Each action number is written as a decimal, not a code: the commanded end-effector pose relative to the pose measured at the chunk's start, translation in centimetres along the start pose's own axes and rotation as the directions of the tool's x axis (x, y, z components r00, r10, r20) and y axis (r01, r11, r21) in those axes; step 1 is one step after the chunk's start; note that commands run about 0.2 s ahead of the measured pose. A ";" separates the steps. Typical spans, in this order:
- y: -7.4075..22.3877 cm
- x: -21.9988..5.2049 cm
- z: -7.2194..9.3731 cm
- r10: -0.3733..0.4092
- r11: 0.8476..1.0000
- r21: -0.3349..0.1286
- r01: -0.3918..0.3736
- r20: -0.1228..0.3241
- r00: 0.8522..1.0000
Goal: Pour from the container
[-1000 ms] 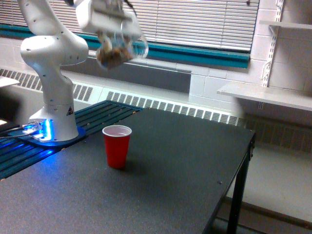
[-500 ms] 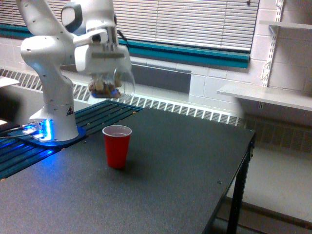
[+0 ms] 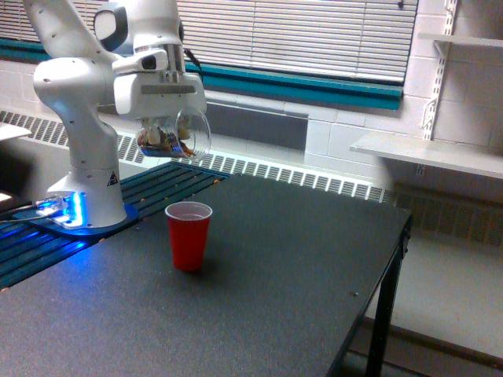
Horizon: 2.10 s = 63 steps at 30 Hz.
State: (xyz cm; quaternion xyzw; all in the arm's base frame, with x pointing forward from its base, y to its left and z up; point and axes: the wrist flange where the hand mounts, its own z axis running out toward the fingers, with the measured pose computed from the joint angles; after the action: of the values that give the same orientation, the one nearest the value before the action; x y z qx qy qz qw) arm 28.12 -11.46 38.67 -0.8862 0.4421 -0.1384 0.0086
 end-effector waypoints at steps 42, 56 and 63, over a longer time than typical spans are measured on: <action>-0.3 -4.3 1.0 0.169 0.986 -0.030 -0.166 0.193 0.966; 0.3 -4.9 2.9 0.211 0.977 -0.065 -0.201 0.240 0.948; 0.7 -5.3 3.9 0.203 0.979 -0.082 -0.187 0.296 0.933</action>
State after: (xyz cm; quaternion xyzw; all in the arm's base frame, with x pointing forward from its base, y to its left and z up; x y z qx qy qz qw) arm 26.02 -9.53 35.14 -0.8521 0.5183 -0.0146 0.0712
